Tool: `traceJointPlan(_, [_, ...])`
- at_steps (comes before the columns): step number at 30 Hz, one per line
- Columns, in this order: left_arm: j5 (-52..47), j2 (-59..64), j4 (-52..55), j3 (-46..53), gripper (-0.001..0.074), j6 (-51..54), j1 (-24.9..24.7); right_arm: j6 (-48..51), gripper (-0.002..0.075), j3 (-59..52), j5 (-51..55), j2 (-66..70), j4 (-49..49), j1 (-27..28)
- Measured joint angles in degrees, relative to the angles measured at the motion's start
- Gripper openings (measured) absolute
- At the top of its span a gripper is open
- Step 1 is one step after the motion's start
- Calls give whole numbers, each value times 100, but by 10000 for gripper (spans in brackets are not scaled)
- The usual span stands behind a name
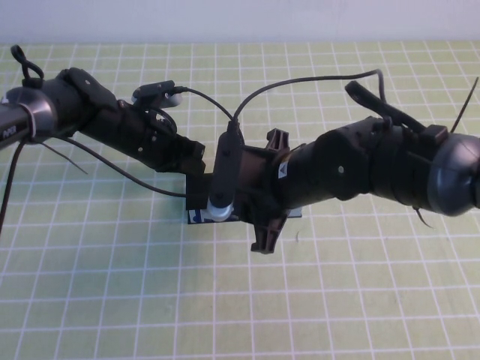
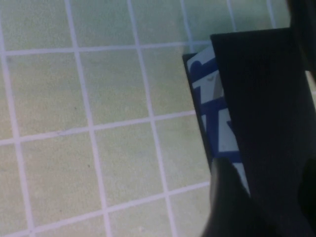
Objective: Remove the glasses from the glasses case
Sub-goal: Pick up the glasses from the glasses case
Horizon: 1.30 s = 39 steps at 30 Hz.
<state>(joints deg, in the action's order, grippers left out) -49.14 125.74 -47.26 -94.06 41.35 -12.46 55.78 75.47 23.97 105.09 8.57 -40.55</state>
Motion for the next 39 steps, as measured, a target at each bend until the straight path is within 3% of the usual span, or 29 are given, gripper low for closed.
traceJointPlan(16, [-10, 0, -10, 0, -2, 0, 0, 22, 279, 387, 379, 516, -323, -12])
traceJointPlan(39, [-76, 0, -10, 0, -2, 0, 0, 22, 279, 399, -241, 860, -706, -12])
